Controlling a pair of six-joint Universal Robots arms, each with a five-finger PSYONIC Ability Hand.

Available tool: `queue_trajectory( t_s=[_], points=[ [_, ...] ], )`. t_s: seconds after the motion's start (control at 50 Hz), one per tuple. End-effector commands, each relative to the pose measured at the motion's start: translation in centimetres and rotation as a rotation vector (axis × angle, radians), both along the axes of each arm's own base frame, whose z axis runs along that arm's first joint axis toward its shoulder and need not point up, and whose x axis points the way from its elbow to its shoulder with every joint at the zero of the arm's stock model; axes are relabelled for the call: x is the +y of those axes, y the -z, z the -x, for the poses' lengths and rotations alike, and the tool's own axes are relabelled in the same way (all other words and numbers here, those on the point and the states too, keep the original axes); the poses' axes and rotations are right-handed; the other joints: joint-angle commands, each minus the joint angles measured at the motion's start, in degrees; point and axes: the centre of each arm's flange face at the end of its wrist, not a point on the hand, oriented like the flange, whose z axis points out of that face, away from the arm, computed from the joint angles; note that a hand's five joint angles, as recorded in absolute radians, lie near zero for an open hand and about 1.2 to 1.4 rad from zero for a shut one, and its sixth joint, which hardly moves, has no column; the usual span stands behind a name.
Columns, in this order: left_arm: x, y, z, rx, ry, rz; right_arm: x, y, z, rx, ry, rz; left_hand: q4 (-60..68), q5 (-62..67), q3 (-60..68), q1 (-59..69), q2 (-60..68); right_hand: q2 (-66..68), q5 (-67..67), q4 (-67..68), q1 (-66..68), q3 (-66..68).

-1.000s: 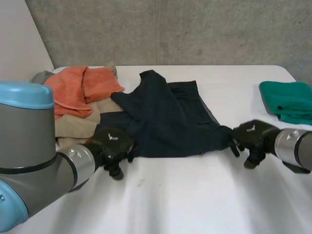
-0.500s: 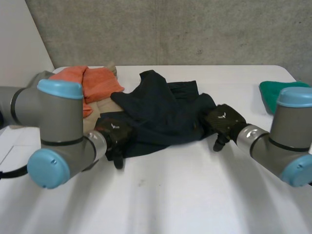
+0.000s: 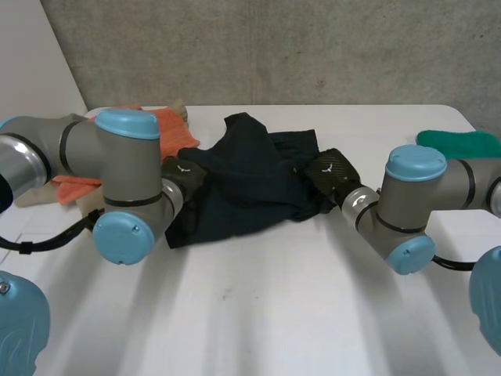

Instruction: Fold the laundry.

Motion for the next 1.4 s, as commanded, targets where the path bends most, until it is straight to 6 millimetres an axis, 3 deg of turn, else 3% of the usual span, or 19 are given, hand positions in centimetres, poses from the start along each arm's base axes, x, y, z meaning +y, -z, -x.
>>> queue_trajectory(
  t_s=[0.02,0.06,0.14,0.22,0.32,0.38,0.52,0.76,0.96,1.24,1.36,1.4],
  points=[
    [2.3,-2.4,-0.8,0.000,0.004,0.001,-0.5,-0.5,-0.6,0.008,-0.005,0.064,-1.6,-1.2,-2.0,-2.4,-1.7,37.7,39.3,39.0,38.0,38.8],
    [3.4,-2.9,-0.9,0.005,0.014,-0.001,-0.3,-1.0,-0.6,0.001,-0.004,0.066,-0.6,-0.2,-1.0,-1.4,-0.7,37.7,39.3,39.0,38.0,38.8],
    [6.1,-3.1,-1.1,-0.006,0.046,-0.023,0.5,-4.0,-0.6,-0.056,0.001,0.060,2.8,3.2,2.3,1.9,2.6,37.7,39.3,39.0,38.0,38.8],
    [8.4,-1.3,-0.9,-0.041,0.083,-0.063,2.1,-7.1,-0.8,-0.131,-0.006,0.029,9.7,10.1,9.2,8.8,9.5,37.7,39.3,39.0,38.0,38.8],
    [8.5,0.4,-0.5,-0.059,0.081,-0.073,3.4,-10.2,-0.7,-0.184,0.028,0.007,9.4,9.7,8.9,8.5,9.2,37.7,39.3,39.0,38.0,38.8],
    [7.8,1.3,-0.3,-0.065,0.065,-0.066,4.3,-12.3,-0.5,-0.219,0.059,-0.010,0.5,0.9,0.0,-0.4,0.3,37.7,39.3,39.0,38.0,38.8],
    [5.9,1.9,0.4,-0.071,0.016,-0.022,6.1,-14.9,-0.5,-0.283,0.067,-0.054,-2.7,-2.4,-3.2,-3.6,-2.9,37.7,39.3,39.0,38.0,38.8],
    [3.1,2.1,-0.1,-0.083,-0.101,0.065,6.6,-14.8,-0.3,-0.275,0.073,-0.079,9.7,10.1,9.2,8.8,9.5,37.7,39.3,39.0,38.0,38.8],
    [2.0,2.3,1.1,-0.041,-0.066,0.106,7.1,-14.5,0.0,-0.284,0.075,-0.121,7.9,8.2,7.4,7.0,7.7,37.7,39.3,39.0,38.0,38.8],
    [-0.3,3.1,2.8,-0.076,-0.021,0.166,5.7,-13.6,0.2,-0.277,0.100,-0.123,11.9,12.2,11.4,11.0,11.7,37.7,39.3,39.0,38.0,38.8],
    [-0.8,3.0,3.9,-0.108,0.022,0.207,5.1,-13.2,0.4,-0.275,0.113,-0.125,20.3,20.6,19.8,19.4,20.1,37.7,39.3,39.0,38.0,38.8],
    [-1.1,3.2,4.3,-0.134,0.044,0.229,4.9,-13.3,0.6,-0.277,0.117,-0.122,31.8,32.2,31.3,30.9,31.7,37.7,39.3,39.0,38.0,38.8]
  ],
)
